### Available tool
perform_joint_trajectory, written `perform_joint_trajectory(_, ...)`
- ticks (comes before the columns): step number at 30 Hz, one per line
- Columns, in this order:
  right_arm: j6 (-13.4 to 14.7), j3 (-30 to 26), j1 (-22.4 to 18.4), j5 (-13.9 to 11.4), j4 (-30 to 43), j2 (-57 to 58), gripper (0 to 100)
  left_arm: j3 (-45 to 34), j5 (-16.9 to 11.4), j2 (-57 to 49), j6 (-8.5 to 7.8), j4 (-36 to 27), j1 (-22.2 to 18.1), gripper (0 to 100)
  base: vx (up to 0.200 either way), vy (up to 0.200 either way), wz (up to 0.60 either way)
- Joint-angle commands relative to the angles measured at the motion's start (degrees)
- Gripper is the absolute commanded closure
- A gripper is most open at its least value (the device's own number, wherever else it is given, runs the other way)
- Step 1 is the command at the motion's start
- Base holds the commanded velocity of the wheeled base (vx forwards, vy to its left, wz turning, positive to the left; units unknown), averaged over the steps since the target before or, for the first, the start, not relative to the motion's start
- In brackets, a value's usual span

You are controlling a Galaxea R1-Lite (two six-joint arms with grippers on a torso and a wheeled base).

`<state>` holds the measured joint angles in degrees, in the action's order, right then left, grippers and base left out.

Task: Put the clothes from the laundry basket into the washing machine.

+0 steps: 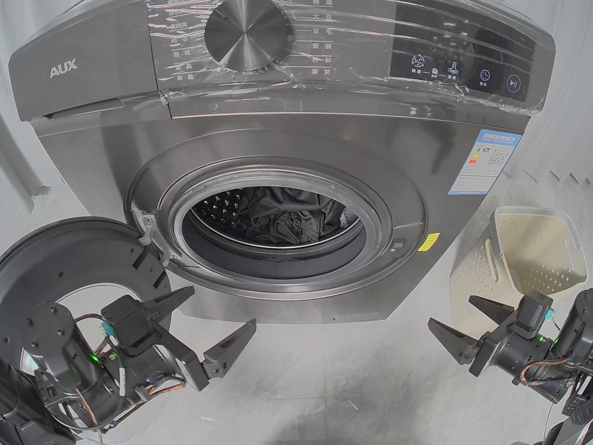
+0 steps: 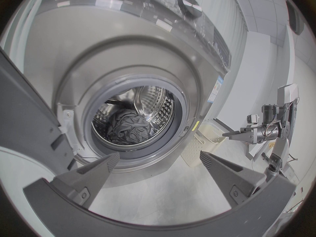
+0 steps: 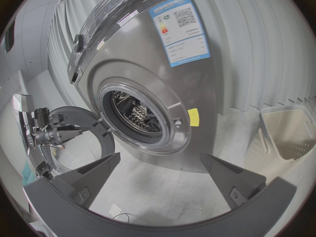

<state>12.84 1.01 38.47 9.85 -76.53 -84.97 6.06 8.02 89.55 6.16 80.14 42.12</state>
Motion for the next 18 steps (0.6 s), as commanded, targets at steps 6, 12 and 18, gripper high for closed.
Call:
perform_joint_trajectory(6, -0.27, -0.92, -4.28, -0.62, 18.79, 21.16, 0, -3.77, -0.20, -14.67, -2.20, -4.73, -4.76, 0, -0.200, 0.000, 0.00)
perform_joint_trajectory(12, 0.08, -0.92, -5.51, -0.53, 29.25, 30.39, 0, -4.56, -0.11, -26.01, -2.38, -13.70, -4.76, 0, -0.200, 0.000, 0.00)
perform_joint_trajectory(18, -2.20, -0.92, -12.37, -0.80, 35.22, 37.16, 0, -3.77, -0.02, -37.87, -2.38, -28.46, -6.35, 0, -0.167, 0.000, 0.00)
